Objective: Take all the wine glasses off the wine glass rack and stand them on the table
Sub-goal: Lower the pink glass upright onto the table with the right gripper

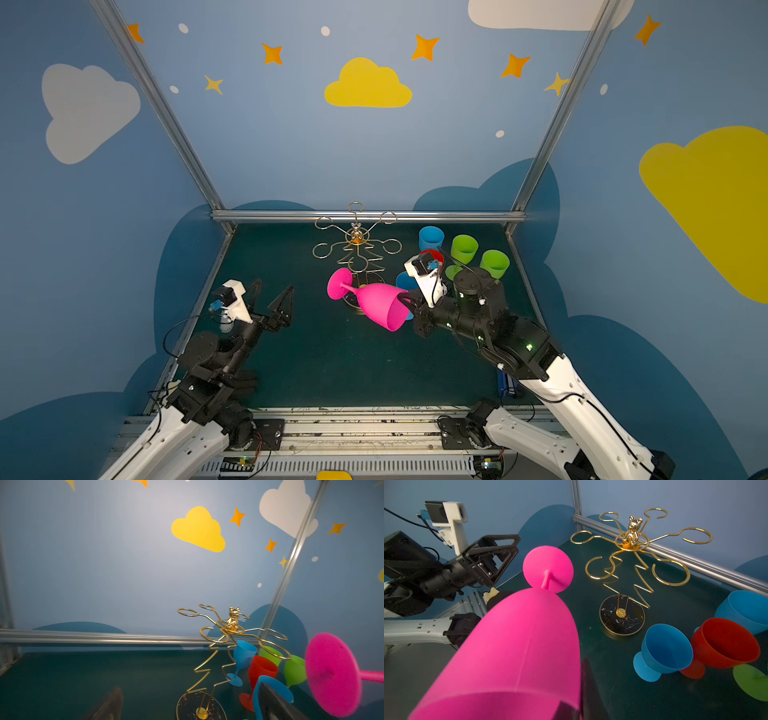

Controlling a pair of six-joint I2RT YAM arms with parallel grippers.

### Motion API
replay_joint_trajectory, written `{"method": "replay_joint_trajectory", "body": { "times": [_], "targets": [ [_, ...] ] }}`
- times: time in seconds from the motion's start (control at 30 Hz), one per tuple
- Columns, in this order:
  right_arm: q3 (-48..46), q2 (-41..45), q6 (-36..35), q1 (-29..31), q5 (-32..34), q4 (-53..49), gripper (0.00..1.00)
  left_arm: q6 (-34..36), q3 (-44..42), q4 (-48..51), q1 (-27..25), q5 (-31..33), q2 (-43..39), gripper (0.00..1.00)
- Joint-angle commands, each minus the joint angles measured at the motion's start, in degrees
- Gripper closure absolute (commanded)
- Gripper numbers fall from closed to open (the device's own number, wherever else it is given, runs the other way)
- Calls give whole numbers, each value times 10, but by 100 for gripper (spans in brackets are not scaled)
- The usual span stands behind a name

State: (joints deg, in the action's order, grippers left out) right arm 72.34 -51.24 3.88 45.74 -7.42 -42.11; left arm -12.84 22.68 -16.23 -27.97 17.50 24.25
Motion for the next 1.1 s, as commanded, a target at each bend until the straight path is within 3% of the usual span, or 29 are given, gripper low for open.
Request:
{"method": "replay_joint_trajectory", "body": {
  "times": [0.0,0.2,0.5,0.77,0.93,1.07],
  "targets": [
    [5,-3,-8,9,28,-94,100,3,-9,-1,15,67,-32,0],
    [-34,-19,24,14,70,-154,100,-2,-22,18,35,79,-59,0],
    [-31,-137,37,15,131,-174,100,0,-23,31,43,76,-65,0],
    [11,-256,34,16,132,-193,100,14,-25,44,43,81,-85,0],
    [68,-337,101,15,145,-256,100,16,-26,45,44,83,-89,0],
    [100,-387,103,17,132,-278,100,17,-27,45,44,82,-89,0]
  ]
}}
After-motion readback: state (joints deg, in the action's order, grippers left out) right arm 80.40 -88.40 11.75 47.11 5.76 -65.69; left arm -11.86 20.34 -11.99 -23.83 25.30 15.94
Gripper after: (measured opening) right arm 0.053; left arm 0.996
